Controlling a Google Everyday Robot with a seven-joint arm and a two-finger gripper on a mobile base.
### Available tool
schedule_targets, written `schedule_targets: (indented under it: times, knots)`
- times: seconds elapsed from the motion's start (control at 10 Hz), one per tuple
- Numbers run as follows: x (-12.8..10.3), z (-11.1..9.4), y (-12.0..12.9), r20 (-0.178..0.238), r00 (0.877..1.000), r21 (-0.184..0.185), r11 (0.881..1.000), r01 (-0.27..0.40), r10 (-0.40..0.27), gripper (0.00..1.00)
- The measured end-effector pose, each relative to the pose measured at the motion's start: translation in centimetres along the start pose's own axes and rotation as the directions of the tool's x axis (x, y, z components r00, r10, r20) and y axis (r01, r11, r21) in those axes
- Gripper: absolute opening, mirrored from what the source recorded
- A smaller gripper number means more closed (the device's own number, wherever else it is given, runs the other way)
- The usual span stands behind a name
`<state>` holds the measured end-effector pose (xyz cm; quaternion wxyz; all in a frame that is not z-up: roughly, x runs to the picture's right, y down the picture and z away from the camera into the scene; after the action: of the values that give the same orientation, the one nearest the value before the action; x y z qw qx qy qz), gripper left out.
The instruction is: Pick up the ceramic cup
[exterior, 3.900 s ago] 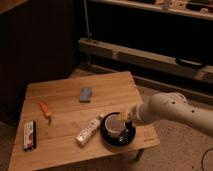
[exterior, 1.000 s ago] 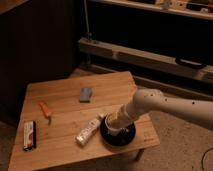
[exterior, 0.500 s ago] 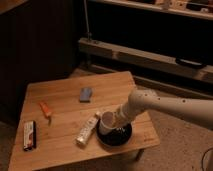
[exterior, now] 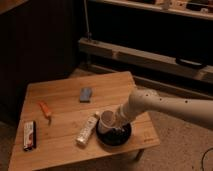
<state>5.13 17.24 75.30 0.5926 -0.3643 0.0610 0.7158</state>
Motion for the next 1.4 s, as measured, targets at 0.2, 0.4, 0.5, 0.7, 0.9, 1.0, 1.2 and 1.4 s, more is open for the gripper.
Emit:
schedule_targets:
  times: [0.2, 0.4, 0.5, 0.7, 0.9, 1.0, 1.2, 1.4]
  knots:
    - [0.1, -4.8, 1.0, 0.05, 0.999, 0.04, 0.999, 0.007, -0.009, 0.0]
    - [-0.2, -10.2, 1.9, 0.091, 0.996, 0.085, 0.996, 0.01, -0.017, 0.0]
    - [-0.7, -12.9, 2.3, 0.112, 0.993, 0.104, 0.995, 0.008, -0.02, 0.0]
    - [-1.5, -16.6, 2.8, 0.141, 0.99, 0.127, 0.992, 0.009, -0.027, 0.0]
    - [-1.5, -16.5, 2.9, 0.139, 0.99, 0.126, 0.992, 0.012, -0.03, 0.0]
    - [-1.5, -16.5, 3.0, 0.138, 0.99, 0.126, 0.992, 0.013, -0.03, 0.0]
    - [-1.5, -16.4, 2.9, 0.138, 0.99, 0.126, 0.992, 0.012, -0.03, 0.0]
    - [-1.5, -16.4, 2.8, 0.137, 0.99, 0.126, 0.992, 0.01, -0.028, 0.0]
